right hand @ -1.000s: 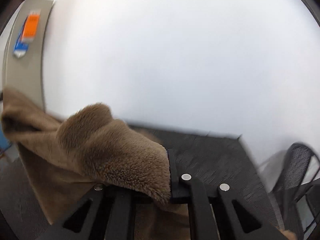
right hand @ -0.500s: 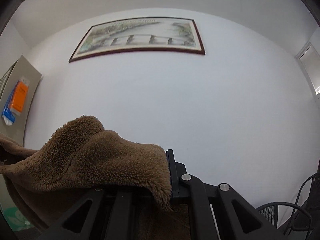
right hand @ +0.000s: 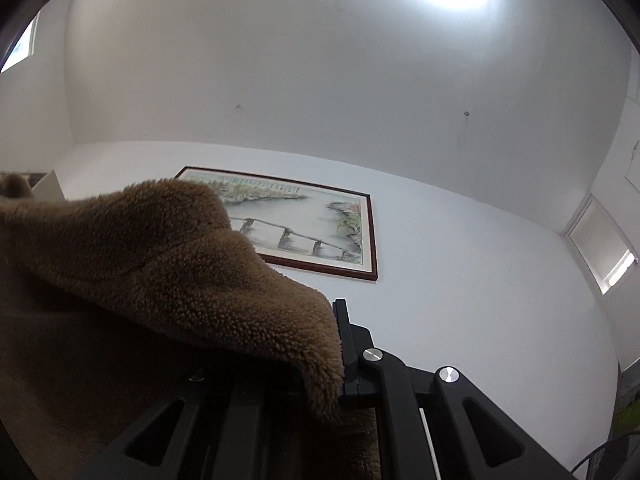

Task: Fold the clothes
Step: 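Lift the blanket high with both grippers, spreading it between them, then lower the held blanket edges onto the table with both grippers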

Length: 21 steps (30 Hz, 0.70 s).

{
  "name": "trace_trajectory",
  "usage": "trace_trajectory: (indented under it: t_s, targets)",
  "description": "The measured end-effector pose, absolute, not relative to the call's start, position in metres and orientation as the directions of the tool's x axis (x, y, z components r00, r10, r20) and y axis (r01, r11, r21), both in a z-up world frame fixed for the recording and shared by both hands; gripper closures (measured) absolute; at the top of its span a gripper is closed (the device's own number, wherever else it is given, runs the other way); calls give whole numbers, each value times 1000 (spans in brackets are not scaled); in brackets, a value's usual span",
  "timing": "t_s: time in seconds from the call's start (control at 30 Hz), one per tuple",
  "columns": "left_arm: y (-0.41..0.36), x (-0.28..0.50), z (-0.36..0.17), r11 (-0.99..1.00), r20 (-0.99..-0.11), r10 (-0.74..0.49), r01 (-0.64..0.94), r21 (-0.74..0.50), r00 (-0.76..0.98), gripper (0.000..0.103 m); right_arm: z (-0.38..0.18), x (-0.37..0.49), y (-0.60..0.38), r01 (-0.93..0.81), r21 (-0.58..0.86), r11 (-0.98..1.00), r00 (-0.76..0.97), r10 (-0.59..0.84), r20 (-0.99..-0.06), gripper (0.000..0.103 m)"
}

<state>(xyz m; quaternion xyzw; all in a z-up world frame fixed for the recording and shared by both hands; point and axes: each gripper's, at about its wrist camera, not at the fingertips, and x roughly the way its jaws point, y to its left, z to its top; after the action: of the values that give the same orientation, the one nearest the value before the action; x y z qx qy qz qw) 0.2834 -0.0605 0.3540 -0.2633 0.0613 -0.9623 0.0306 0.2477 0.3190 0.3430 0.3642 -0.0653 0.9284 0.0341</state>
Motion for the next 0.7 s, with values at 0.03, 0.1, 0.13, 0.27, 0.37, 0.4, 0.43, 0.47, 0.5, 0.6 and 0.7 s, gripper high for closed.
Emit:
trace_trajectory:
  t_s: [0.03,0.1,0.13,0.27,0.37,0.4,0.43,0.47,0.5,0.6,0.7]
  targets:
    - [-62,273,354,-992,473,-89,35,-123,-877,83,344,241,318,-111,-109,-988,-756,13,654,93]
    - [-69,243,339,-992,404,-105,66,-109,-909,82,338,213,317,-76,-129,-989,-832,-8,555,93]
    - [-73,225,330,-991,360,-119,88,-101,-925,82,332,197,315,-56,-135,-989,-866,-19,500,93]
    - [-88,147,293,-986,156,-154,140,-95,-976,81,286,124,294,-22,-167,-986,-955,-29,295,93]
    - [-98,79,259,-979,-5,-186,186,-83,-983,81,237,61,283,-3,-189,-982,-988,-27,153,93]
    - [-100,56,244,-976,-49,-203,206,-67,-978,81,221,41,279,5,-195,-981,-994,-25,105,93]
    - [-101,33,229,-973,-92,-221,226,-49,-971,81,206,23,274,10,-204,-979,-998,-23,60,93]
    - [-103,7,211,-970,-146,-232,239,-35,-962,81,191,5,267,16,-213,-977,-1000,-19,15,93]
    - [-105,-13,195,-968,-191,-238,248,-32,-952,81,176,-12,261,22,-222,-975,-999,-16,-31,93]
    - [-114,-74,145,-962,-318,-253,271,-14,-914,81,134,-57,246,41,-244,-969,-989,-4,-151,93]
    - [-122,-128,97,-955,-427,-275,295,19,-862,81,93,-99,234,55,-268,-962,-966,17,-259,93]
